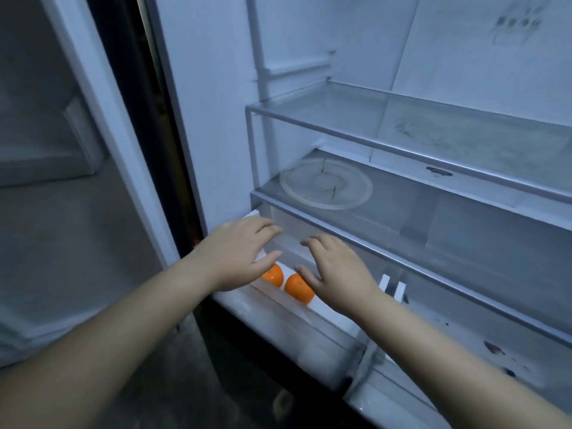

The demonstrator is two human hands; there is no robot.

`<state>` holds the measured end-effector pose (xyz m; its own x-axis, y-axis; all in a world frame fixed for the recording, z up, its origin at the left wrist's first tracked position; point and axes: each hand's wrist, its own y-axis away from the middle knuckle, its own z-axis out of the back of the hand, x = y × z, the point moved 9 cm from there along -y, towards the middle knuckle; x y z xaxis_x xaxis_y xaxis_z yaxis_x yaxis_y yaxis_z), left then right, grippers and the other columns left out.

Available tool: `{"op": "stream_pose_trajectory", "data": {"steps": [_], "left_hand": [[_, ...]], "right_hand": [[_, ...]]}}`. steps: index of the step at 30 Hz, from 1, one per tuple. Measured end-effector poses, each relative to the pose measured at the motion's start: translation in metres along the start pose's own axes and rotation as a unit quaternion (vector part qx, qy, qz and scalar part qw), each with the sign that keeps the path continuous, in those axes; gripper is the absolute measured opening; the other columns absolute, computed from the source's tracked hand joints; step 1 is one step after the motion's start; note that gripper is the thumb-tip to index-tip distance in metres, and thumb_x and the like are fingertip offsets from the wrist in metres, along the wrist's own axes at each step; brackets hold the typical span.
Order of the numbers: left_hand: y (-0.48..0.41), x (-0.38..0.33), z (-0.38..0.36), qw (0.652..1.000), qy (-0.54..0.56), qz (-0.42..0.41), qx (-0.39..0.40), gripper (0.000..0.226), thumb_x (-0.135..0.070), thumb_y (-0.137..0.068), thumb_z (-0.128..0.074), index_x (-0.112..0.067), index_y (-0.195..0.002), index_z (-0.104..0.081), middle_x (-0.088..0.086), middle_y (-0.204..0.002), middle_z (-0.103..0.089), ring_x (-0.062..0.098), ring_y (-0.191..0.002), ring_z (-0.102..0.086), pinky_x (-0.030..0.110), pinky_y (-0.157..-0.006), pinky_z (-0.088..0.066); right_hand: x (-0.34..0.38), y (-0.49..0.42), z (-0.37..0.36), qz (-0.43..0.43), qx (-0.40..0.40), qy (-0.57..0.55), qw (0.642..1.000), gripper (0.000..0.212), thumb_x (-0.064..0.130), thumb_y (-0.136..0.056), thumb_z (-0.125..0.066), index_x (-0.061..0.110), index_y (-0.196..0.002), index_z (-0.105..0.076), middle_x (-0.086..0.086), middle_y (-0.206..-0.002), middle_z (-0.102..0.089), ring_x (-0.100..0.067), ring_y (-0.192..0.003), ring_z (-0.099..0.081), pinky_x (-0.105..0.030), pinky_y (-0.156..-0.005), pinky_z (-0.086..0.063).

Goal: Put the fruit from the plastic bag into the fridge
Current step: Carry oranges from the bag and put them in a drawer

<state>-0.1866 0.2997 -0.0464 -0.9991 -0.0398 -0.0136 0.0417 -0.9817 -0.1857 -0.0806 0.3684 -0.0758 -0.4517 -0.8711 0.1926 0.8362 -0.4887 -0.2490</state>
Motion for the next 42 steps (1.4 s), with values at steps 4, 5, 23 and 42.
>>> {"op": "stream_pose_trajectory", "data": {"steps": [4,5,23,42], "left_hand": [[0.048,-0.002,0.018,0.997,-0.042,0.068,-0.019,0.066,-0.057,-0.089,-0.018,-0.02,-0.136,-0.045,0.001,-0.134,-0.051,0.019,-0.123,-0.046,0.037,-0.096,-0.041],[0.063,0.0,0.023,0.995,-0.046,0.086,-0.017,0.067,-0.058,-0.088,-0.017,-0.02,-0.137,-0.043,0.002,-0.136,-0.049,0.019,-0.126,-0.044,0.037,-0.097,-0.039],[0.466,0.085,0.128,0.878,-0.145,0.452,-0.054,0.06,-0.055,-0.088,-0.032,-0.019,-0.132,-0.05,0.003,-0.135,-0.052,0.022,-0.127,-0.047,0.042,-0.103,-0.038],[0.91,0.125,0.149,0.711,-0.126,0.69,-0.04,0.066,-0.06,-0.091,-0.019,-0.019,-0.136,-0.045,0.002,-0.139,-0.047,0.02,-0.132,-0.038,0.045,-0.106,-0.033]], "right_hand": [[0.024,0.017,0.016,0.016,-0.012,-0.025,0.999,0.069,0.061,-0.087,-0.023,0.015,-0.132,-0.047,-0.003,-0.13,-0.051,-0.023,-0.121,-0.045,-0.03,-0.097,-0.033],[0.034,0.018,0.019,0.022,-0.012,-0.037,0.999,0.071,0.062,-0.085,-0.019,0.016,-0.133,-0.045,-0.001,-0.132,-0.049,-0.022,-0.121,-0.044,-0.03,-0.097,-0.034],[0.449,0.064,-0.012,0.374,0.06,-0.108,0.919,0.076,0.073,-0.08,-0.025,0.025,-0.138,-0.035,0.004,-0.139,-0.041,-0.016,-0.125,-0.042,-0.032,-0.1,-0.039],[0.87,0.214,-0.113,0.592,0.129,-0.148,0.782,0.077,0.068,-0.084,-0.028,0.016,-0.139,-0.041,0.0,-0.14,-0.045,-0.019,-0.13,-0.04,-0.035,-0.104,-0.038]]}}
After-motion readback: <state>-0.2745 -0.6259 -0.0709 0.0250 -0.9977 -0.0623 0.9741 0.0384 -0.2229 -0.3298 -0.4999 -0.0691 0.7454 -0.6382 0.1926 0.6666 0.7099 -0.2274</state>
